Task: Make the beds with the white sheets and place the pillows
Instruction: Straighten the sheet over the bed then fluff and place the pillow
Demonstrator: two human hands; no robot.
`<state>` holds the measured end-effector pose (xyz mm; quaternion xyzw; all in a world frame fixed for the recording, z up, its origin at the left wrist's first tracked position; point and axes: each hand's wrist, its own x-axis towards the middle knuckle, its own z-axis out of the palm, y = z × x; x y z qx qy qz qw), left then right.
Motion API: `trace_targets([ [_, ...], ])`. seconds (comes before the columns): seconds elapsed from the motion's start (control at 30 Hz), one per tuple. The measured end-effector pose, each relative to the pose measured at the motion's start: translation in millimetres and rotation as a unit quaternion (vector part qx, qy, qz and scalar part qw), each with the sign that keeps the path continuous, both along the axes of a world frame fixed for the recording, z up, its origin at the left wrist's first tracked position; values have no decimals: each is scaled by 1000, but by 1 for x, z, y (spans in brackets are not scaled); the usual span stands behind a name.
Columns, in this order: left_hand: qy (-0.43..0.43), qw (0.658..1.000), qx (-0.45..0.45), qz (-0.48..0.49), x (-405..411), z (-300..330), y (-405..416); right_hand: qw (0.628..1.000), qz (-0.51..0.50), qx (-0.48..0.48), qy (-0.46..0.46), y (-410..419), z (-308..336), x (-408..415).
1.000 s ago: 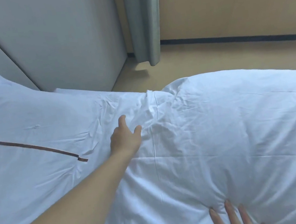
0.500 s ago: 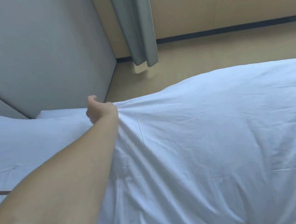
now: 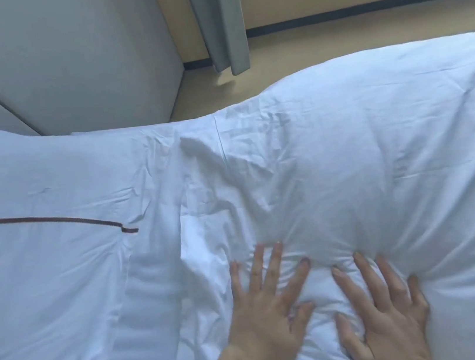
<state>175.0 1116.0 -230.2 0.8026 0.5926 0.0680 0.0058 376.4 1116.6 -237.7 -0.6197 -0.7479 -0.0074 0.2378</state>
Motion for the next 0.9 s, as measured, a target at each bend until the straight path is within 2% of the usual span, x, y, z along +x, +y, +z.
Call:
trace_targets([
  [0.1,11,999,-18,48,-1,-5,5,998,34,-55,1,-3,9,7],
  [0.17,30,991,-20,126,1,0,-4,996,19,-80,17,-10,18,8],
  [0.27,81,954,-104,269,-38,7,-52,994,20,-101,23,-37,25,19],
  [0.37,75,916,-168,357,-86,22,-145,984,42,-171,31,-103,37,29],
  [0.43,20,911,-146,384,-89,35,-214,973,46,-223,43,-162,47,28],
  [0.47,-37,905,-120,407,-81,42,-250,968,49,-240,49,-191,53,26],
  [0.57,-234,835,-113,485,-48,66,-358,962,52,-265,42,-276,68,23],
  [0.63,-313,785,-149,513,-30,78,-423,962,52,-267,27,-325,70,22],
  [0.67,-335,771,-161,517,-25,80,-454,962,53,-266,21,-349,71,22],
  [0.77,-355,760,-152,523,-19,92,-539,967,34,-253,12,-418,75,26],
  [0.9,-314,753,-108,568,-50,96,-617,967,42,-250,-33,-505,81,31],
])
